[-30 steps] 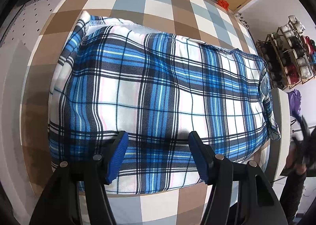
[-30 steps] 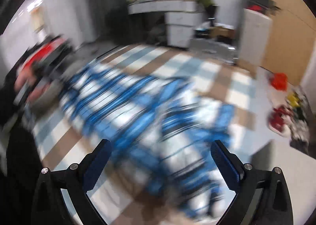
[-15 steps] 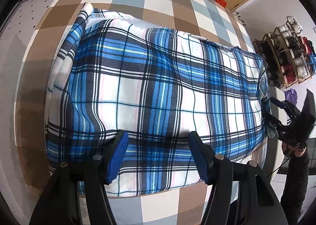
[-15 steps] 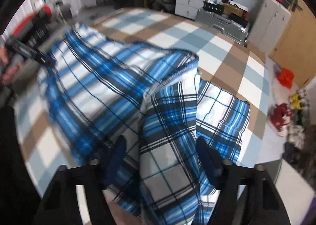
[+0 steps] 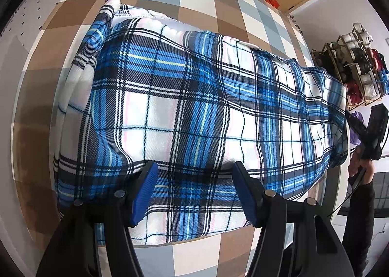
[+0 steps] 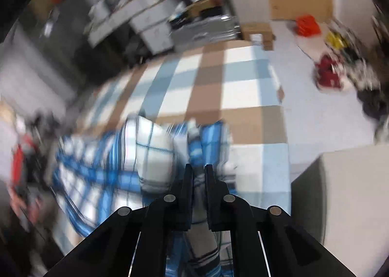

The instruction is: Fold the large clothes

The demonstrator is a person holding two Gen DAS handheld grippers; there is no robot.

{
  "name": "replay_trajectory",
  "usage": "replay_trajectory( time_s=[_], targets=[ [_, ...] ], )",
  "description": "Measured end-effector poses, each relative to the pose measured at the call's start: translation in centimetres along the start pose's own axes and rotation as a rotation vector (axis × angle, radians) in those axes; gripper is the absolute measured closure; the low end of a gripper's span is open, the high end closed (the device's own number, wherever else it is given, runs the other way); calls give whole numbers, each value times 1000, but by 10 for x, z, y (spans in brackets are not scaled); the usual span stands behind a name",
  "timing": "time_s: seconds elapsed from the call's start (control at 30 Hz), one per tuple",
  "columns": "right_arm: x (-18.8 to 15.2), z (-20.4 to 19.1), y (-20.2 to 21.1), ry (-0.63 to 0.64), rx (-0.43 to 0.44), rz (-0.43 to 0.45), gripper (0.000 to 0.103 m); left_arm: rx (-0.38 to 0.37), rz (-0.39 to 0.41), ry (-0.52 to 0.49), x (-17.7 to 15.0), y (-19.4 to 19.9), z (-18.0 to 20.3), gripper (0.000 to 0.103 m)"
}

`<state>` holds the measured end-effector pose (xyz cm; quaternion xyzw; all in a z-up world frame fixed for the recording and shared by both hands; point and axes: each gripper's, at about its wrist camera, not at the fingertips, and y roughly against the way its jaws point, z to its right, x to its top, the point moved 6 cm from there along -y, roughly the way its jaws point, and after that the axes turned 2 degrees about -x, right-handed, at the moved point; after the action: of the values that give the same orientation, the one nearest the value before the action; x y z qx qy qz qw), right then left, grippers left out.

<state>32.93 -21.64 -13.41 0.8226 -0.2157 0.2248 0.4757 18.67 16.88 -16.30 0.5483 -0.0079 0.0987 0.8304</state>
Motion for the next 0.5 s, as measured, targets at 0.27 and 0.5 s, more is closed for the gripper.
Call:
replay_trajectory(
  time_s=[0.27,0.5],
  targets=[
    [24,24,14,-71,-124,51,93,16,-4,-9,1,-2,2,45],
    [18,-46,-15,102,17,-110,29,21,-3,-10,1,-7,5,45]
  ],
)
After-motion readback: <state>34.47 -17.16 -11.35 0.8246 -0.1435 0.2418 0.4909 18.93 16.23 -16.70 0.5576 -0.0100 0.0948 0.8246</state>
